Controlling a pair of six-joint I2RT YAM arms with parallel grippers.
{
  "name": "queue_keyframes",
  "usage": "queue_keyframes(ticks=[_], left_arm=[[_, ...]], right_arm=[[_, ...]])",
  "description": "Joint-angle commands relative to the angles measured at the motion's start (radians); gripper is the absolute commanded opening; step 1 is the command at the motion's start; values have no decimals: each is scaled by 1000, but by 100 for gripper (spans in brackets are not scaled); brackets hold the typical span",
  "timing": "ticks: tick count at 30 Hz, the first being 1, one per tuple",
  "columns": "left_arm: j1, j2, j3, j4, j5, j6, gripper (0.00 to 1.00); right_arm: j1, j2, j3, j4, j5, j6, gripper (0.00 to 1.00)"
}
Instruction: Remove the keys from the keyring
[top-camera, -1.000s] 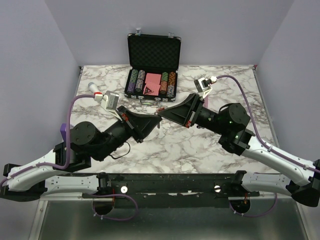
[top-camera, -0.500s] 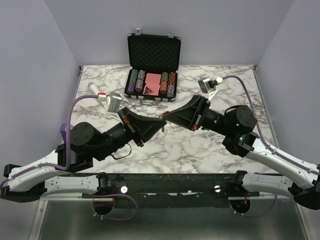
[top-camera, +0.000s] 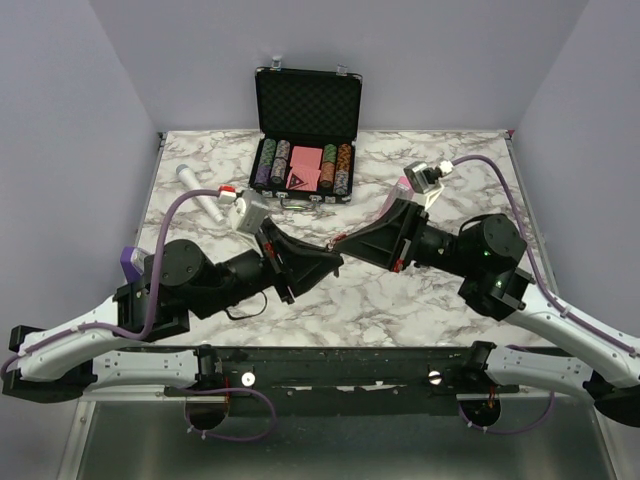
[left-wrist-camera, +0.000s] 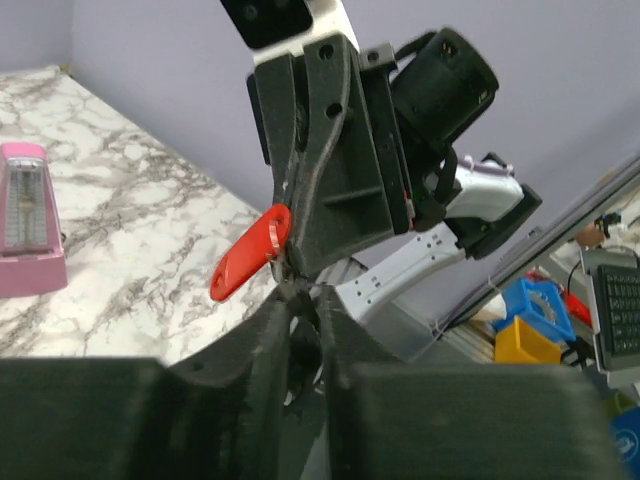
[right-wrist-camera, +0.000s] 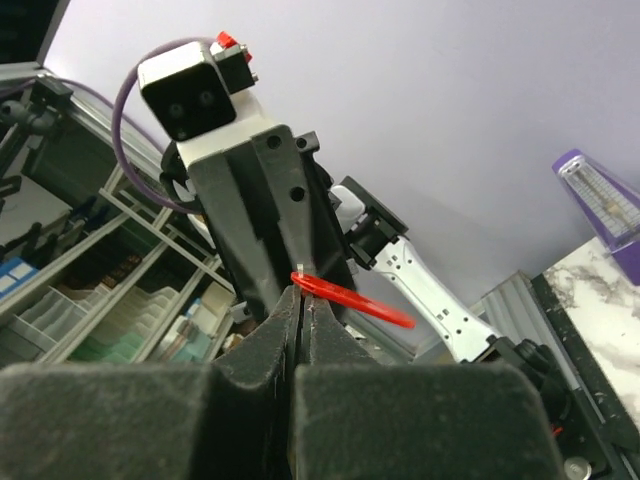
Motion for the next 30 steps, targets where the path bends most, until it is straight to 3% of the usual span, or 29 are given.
queue_keyframes(ticks=[1, 5, 8, 13, 18, 30], left_arm=[[-11, 77, -9, -151, 151, 32, 39], [-10, 74, 24, -205, 150, 29, 59], [-11, 64, 78, -292, 147, 35, 64], [-8, 35, 178, -449, 139, 62, 65], [-7, -34, 189, -496, 98, 66, 66], [-2, -161, 46, -199, 47, -8, 53]], right_arm=[[12, 6, 40, -96, 9, -42, 1], [12, -10, 63, -179, 21, -91, 1], [14, -11, 101, -275, 20, -146, 1], [12, -2, 176, -456, 1, -248, 1], [11, 3, 207, -506, -32, -288, 1], [12, 39, 241, -492, -216, -373, 1]])
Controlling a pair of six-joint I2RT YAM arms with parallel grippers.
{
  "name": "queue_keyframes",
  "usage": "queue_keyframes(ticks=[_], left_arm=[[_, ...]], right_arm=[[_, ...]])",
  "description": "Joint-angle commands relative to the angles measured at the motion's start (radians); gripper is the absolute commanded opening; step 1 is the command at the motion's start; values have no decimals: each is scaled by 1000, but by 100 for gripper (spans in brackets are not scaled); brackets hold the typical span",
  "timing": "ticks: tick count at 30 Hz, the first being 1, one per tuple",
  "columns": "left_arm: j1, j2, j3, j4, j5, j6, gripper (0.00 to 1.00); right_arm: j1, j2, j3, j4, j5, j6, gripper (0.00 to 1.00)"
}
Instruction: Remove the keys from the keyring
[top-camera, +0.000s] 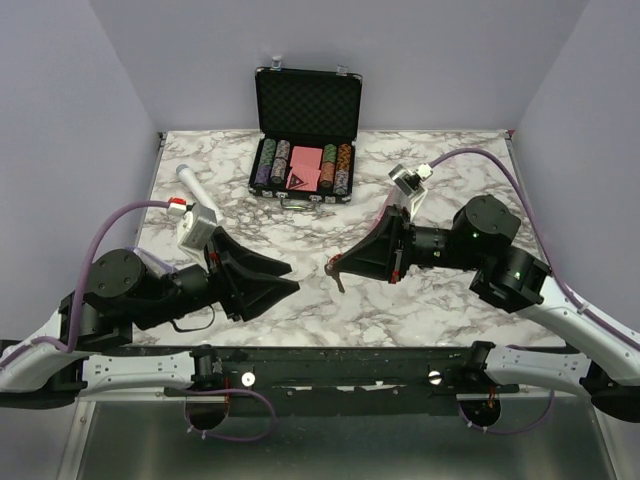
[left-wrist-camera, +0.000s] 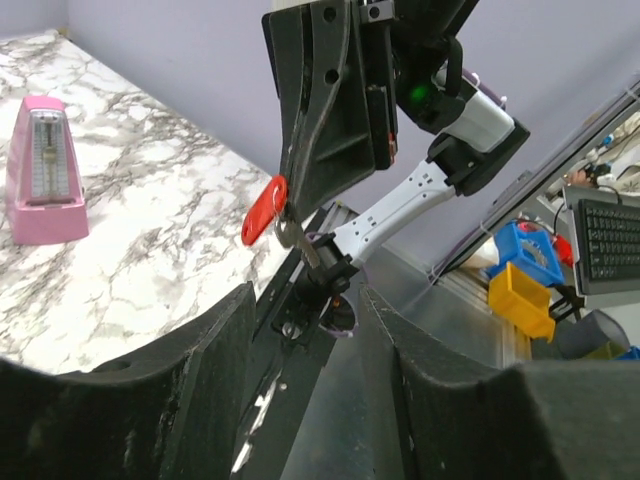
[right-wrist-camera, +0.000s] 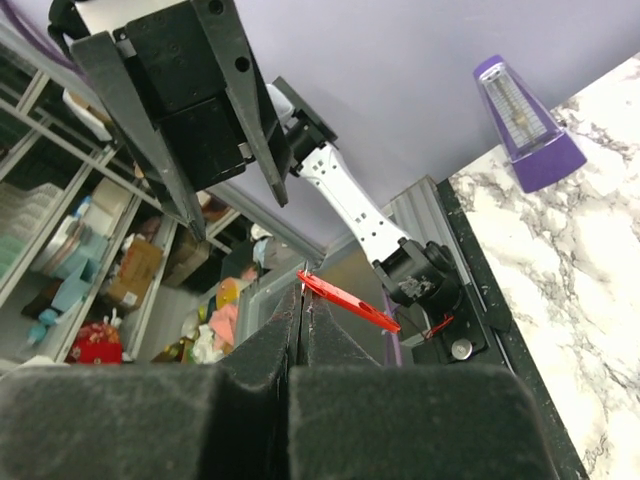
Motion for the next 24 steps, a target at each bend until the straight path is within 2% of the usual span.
queue_keyframes(ticks=[1, 7, 24], left_arm=[[3, 14, -37, 141, -12, -33, 53], [18, 72, -29, 169, 1, -64, 43], [81, 156, -26, 195, 144, -98, 22]], right_arm=[[3, 16, 57, -14, -139, -70, 1], [3, 41, 90, -17, -215, -104, 1], [3, 50, 94, -19, -217, -112, 1]])
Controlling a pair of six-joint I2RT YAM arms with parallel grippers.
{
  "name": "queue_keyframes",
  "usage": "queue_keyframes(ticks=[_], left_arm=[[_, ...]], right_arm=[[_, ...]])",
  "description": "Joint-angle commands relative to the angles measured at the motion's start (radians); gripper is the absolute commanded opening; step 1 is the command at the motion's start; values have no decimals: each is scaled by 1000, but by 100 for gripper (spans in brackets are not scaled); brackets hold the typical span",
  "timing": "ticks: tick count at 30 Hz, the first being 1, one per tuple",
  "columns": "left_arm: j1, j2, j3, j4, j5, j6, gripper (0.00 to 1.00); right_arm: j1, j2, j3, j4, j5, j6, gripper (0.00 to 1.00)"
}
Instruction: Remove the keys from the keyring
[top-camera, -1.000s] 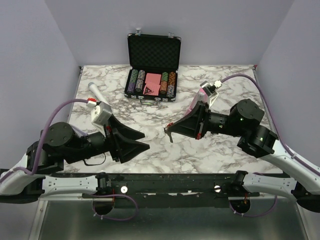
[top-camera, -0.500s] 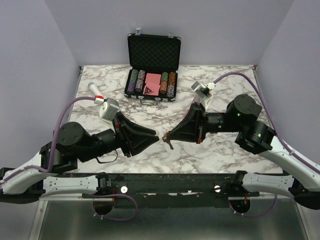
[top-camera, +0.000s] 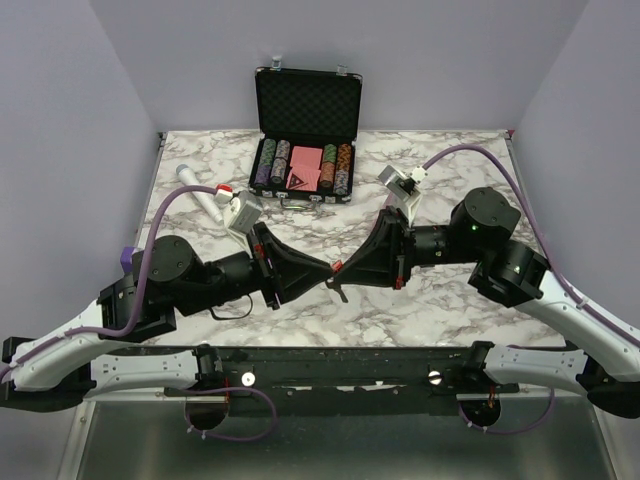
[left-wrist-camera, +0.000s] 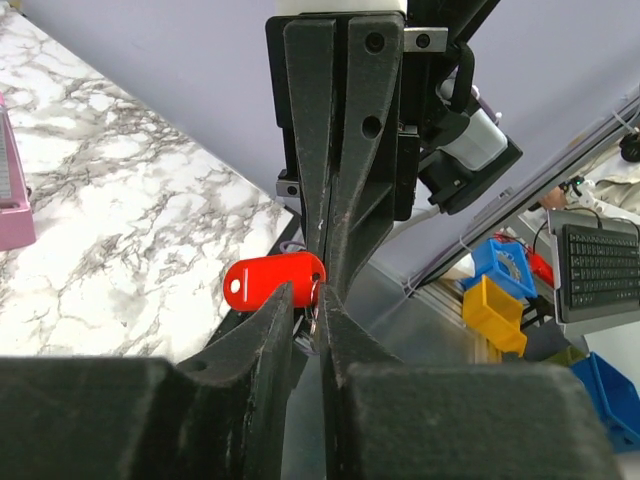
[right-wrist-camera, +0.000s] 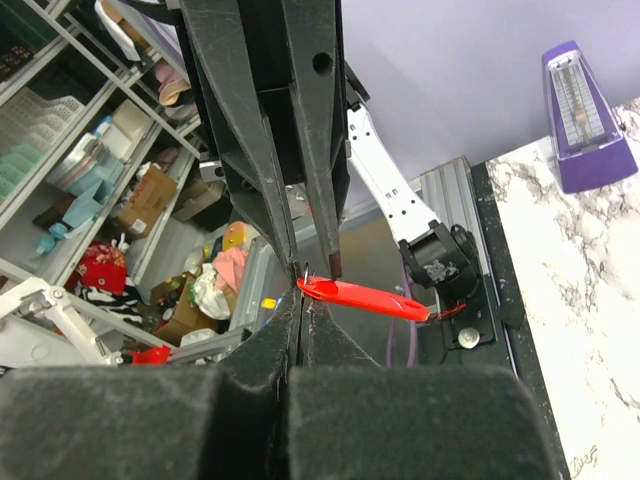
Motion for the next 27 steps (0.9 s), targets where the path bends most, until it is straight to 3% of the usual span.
queue_keyframes(ticks=[1, 7, 17, 27], left_arm=[[12, 33, 18, 7, 61, -10, 20], [13, 49, 27, -20, 90, -11, 1], [13, 24, -30, -28, 165, -14, 0], [16, 52, -30, -135, 385, 93, 0]], right_arm=[[5, 2, 23, -8, -20, -13, 1], [7, -3, 14, -8, -12, -15, 1], [7, 9, -18, -9, -31, -15, 1], [7, 66, 17, -85, -123, -65, 1]])
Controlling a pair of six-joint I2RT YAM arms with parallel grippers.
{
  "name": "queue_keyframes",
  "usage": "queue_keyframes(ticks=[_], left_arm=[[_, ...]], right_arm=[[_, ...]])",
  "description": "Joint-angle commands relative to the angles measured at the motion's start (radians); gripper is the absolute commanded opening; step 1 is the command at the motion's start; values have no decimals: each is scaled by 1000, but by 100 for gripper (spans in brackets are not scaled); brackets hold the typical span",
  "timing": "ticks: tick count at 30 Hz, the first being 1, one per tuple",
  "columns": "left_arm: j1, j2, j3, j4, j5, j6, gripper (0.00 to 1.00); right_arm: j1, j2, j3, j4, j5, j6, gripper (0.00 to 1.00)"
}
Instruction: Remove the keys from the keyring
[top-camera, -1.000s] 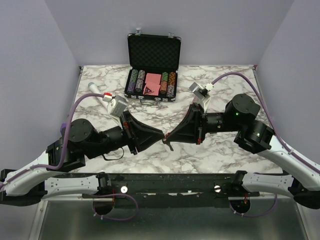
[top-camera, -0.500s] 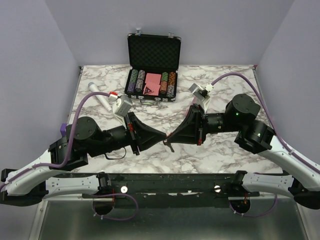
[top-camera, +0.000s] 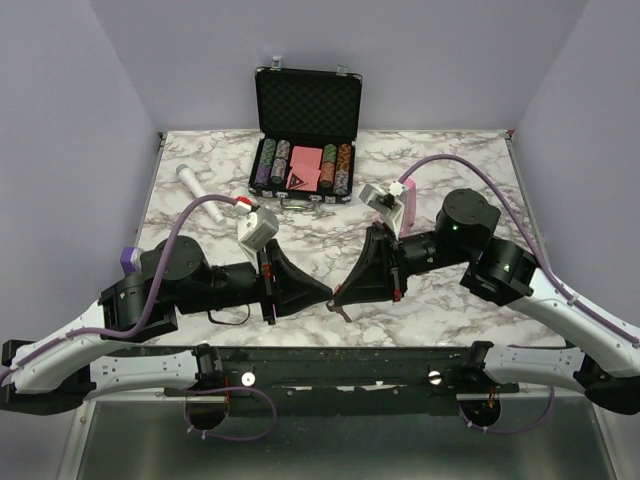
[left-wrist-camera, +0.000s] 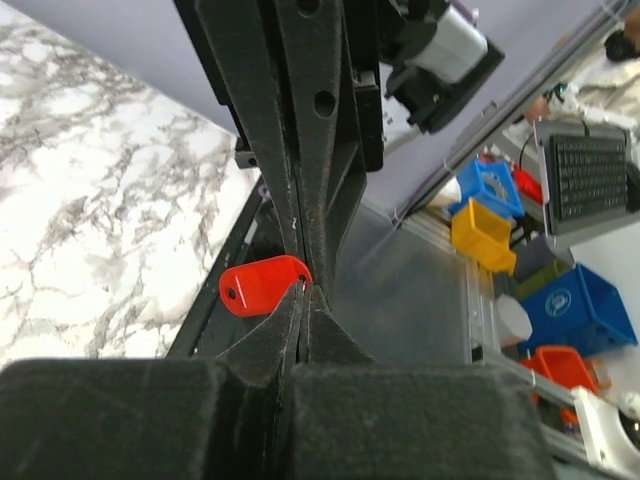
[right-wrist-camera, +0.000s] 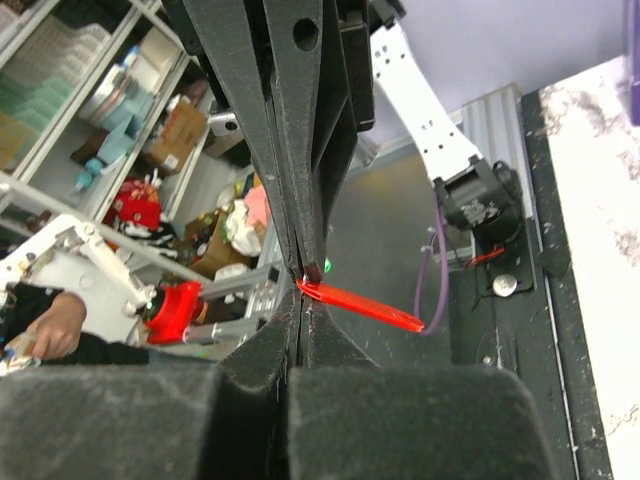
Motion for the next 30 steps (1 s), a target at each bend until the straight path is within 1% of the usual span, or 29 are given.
queue_keyframes(ticks=[1, 6, 11, 14, 18, 21, 24, 25, 27, 28, 30], left_arm=[[-5, 60, -1, -107, 218, 64, 0], [-3, 100, 23, -170, 287, 101, 0], [9, 111, 8, -178, 333, 106, 0], [12, 106, -4, -167, 314, 87, 0], [17, 80, -35, -127, 205, 12, 0], [18, 47, -73, -60, 134, -54, 0], [17, 2, -138, 49, -7, -172, 0], [18, -22, -171, 86, -94, -219, 0], [17, -84, -286, 202, -238, -352, 0], [17, -125, -361, 307, -275, -403, 0], [15, -167, -453, 426, -331, -456, 0]], right_arm=[[5, 53, 39, -30, -26, -55, 1], [7, 77, 78, -91, -49, -93, 1], [5, 85, 93, -121, -56, -109, 1], [3, 81, 92, -127, -26, -113, 1], [5, 62, 64, -89, 16, -87, 1], [3, 41, 32, -40, 62, -60, 1], [4, 21, -2, 16, 106, -21, 1], [7, 13, -14, 40, 112, -9, 1], [4, 4, -39, 79, 132, 11, 1], [7, 2, -48, 89, 146, 16, 1], [3, 4, -60, 102, 170, 28, 1]])
